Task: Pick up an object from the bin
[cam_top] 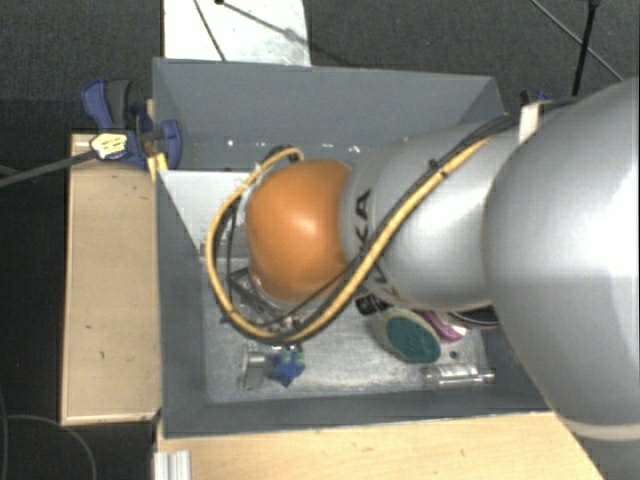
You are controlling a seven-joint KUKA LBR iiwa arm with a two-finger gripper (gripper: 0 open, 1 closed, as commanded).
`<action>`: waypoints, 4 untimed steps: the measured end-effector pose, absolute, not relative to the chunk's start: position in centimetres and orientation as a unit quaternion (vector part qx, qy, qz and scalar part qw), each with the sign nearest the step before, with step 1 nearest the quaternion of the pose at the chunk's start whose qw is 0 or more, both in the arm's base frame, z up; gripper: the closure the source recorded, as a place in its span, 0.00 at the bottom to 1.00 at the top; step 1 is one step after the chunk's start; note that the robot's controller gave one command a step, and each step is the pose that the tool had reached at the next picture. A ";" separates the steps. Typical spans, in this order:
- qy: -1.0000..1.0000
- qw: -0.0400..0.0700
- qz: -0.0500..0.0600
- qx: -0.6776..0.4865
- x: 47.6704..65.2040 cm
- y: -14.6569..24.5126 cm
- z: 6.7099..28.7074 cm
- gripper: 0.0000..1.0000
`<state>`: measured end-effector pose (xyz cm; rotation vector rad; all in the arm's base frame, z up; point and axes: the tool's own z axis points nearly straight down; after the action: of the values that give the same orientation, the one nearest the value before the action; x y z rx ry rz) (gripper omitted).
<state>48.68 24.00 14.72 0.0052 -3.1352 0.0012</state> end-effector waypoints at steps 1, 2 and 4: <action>-0.987 0.000 0.001 0.159 50.7 16.7 15.9 0.00; -0.992 0.001 0.000 0.124 48.3 17.2 7.3 0.00; -0.993 -0.005 -0.001 0.117 48.7 18.2 22.4 1.00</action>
Offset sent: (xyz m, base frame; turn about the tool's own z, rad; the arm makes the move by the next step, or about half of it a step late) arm 0.0189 -0.0702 0.0114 -0.3207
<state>48.65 18.22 22.39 0.3695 -3.1306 -0.0042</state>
